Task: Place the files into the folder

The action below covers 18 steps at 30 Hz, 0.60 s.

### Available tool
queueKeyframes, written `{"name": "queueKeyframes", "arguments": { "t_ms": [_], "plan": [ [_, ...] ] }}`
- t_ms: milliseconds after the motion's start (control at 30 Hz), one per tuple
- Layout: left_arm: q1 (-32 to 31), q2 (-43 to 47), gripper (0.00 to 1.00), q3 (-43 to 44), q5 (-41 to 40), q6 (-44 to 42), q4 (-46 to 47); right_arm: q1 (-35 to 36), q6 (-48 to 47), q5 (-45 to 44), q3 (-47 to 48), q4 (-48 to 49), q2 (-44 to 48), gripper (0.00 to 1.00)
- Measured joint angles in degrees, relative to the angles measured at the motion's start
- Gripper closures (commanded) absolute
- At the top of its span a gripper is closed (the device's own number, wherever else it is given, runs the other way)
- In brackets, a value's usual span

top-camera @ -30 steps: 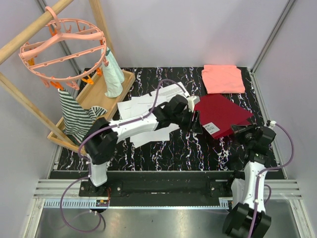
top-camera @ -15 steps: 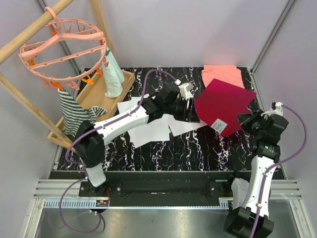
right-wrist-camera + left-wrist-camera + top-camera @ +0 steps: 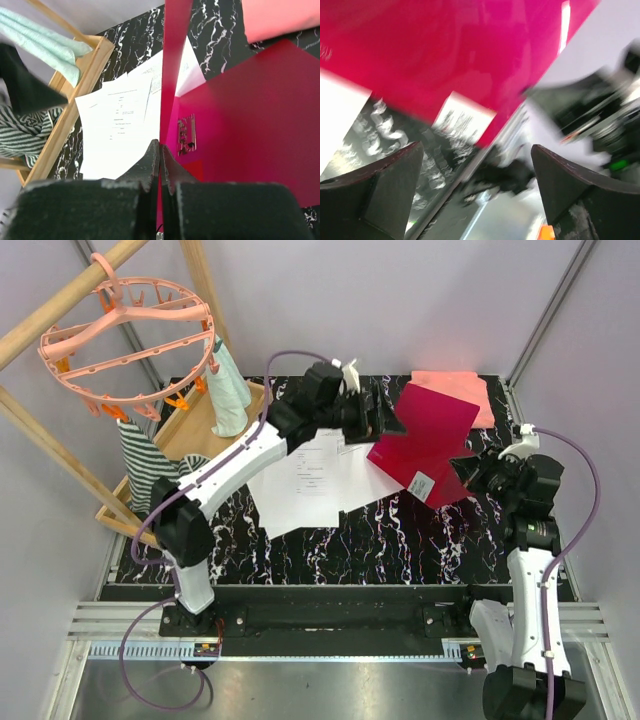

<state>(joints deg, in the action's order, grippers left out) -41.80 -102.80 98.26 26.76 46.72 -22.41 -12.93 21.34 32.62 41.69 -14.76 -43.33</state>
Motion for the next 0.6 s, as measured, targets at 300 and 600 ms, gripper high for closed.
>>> {"name": "queueKeyframes", "arguments": {
  "t_ms": [300,600],
  "plan": [
    [0.3,-9.4,0.07,16.5,1.4,17.1,0.0,2.5,-2.9,1.0,0.8,0.4,1.0,1.00],
    [0.3,-17.1,0.11,22.4,1.7,35.2,-1.2,4.0,-4.1,2.4,0.8,1.8,1.3,1.00]
  ]
}}
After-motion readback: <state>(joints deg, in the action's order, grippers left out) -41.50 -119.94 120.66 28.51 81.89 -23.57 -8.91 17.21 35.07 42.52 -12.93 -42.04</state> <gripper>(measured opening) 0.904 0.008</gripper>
